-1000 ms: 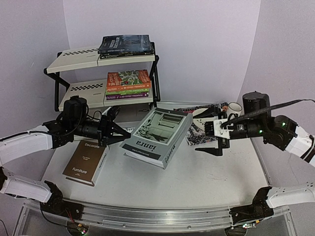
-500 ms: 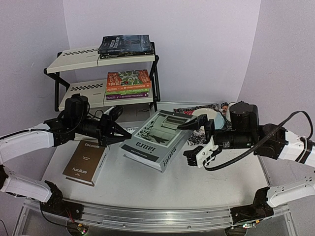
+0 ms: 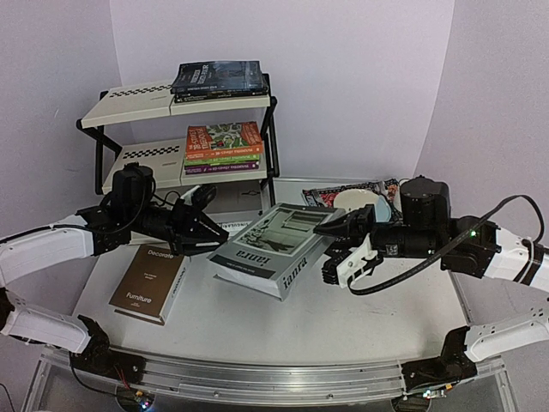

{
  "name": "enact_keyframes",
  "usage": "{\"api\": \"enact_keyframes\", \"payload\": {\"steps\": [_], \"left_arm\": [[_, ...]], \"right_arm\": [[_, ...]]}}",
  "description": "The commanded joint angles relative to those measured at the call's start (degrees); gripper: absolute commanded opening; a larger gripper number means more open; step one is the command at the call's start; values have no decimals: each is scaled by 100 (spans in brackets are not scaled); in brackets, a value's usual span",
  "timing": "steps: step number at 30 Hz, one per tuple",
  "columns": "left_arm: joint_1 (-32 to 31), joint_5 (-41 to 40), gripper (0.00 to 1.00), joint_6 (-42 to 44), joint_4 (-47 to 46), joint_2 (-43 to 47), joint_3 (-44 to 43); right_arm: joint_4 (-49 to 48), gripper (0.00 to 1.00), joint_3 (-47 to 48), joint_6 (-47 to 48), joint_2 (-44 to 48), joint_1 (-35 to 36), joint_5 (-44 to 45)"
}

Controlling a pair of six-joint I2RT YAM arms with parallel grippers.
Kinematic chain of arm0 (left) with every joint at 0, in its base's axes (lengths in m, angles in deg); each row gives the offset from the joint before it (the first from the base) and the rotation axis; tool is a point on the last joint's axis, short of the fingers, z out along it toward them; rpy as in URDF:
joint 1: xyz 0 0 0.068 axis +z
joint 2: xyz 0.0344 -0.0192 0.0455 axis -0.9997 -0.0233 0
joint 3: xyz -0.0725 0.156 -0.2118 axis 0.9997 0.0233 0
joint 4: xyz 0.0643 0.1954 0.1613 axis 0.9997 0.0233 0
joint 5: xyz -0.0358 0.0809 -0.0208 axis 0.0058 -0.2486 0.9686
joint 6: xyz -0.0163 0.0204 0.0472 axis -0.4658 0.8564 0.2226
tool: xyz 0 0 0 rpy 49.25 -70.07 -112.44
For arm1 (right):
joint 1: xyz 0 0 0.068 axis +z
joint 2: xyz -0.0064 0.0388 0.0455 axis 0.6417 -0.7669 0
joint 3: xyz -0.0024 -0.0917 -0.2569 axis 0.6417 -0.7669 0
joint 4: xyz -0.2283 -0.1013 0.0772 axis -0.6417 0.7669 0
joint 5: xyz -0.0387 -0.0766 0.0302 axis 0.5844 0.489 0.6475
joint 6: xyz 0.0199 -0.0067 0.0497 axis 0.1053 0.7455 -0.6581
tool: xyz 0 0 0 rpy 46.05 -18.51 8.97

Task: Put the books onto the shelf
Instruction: Pass from the left arm to the right, then place the book at the center of the board.

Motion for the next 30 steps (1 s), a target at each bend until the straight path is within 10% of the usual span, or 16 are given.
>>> {"api": "enact_keyframes", "payload": {"steps": [1,6,11,16,30], "left_arm": [[32,91,34,218,-301,64,-176],[98,-687,74,1274,1055,107,-566],[120,-1630,93,2186,2166,232,-1035],[121,-3199,99,3110,3270,357,-1430],[-1655,-5828,94,4442,2330,623,-805]], "right_arm": [[-14,29,98,-463,-4,35,-9],[389,19,203,-1000,-24,34,-92],[764,19,318,-1637,-99,35,-254],[1442,23,571,-2443,-448,35,-385],[3431,21,2219,-3639,-2005,34,-818]]}}
